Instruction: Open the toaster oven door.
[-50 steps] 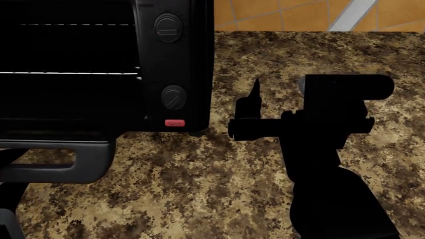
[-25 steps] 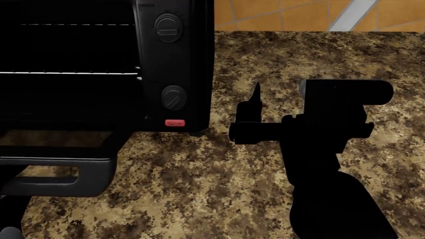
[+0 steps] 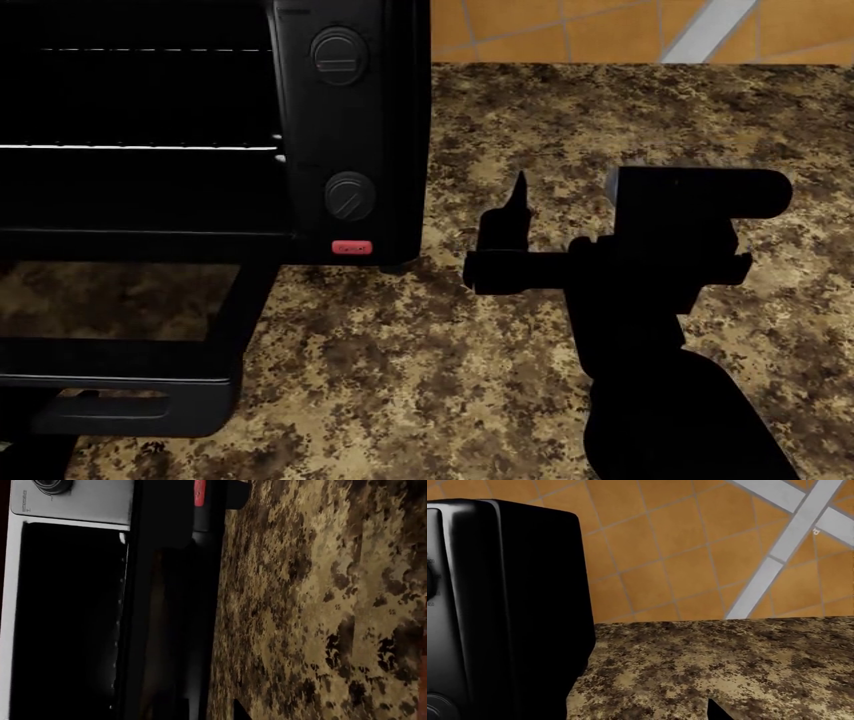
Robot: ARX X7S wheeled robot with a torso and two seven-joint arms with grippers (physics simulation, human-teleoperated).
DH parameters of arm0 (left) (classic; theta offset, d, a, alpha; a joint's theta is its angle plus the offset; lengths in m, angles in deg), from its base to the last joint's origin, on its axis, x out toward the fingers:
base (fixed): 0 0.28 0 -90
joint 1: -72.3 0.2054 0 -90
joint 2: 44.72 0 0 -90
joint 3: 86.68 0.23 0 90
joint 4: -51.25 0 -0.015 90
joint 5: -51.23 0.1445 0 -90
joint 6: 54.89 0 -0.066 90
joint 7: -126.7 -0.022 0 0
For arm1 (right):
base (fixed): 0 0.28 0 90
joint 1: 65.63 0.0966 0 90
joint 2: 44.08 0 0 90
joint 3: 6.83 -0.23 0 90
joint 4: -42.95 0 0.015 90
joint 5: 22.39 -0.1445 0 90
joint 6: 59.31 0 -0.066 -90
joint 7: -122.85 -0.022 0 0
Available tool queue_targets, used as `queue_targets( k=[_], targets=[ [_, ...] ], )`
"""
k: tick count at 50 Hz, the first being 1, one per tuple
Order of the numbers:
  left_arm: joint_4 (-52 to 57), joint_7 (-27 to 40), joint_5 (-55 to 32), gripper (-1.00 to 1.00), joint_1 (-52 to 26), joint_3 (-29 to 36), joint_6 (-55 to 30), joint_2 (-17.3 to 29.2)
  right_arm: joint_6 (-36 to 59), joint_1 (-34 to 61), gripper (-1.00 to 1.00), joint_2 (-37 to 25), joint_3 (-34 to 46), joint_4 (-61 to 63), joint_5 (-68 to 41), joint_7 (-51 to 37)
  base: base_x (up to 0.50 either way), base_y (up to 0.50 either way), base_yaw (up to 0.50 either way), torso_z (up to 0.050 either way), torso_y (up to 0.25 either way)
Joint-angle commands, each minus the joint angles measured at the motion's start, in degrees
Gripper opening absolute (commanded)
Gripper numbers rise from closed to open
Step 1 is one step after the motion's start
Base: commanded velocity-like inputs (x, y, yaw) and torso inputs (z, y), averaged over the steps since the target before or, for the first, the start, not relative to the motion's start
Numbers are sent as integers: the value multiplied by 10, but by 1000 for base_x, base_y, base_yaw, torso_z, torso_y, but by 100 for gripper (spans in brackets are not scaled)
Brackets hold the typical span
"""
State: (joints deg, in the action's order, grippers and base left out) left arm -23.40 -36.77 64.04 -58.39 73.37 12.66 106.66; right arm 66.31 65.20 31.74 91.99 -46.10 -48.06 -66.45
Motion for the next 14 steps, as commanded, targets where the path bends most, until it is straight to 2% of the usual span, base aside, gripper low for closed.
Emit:
queue_targets(
  k=[1,14],
  targets=[
    [-28,-2,-27,-100,76,52,34,-30,-4,-3,100,-3,-1,-4,-3,-1,-13,0,0,0,0],
    [-108,11,-29,-100,92,67,72,-73,-10,-9,100,-3,1,-6,-4,-3,0,0,0,0,0]
  ],
)
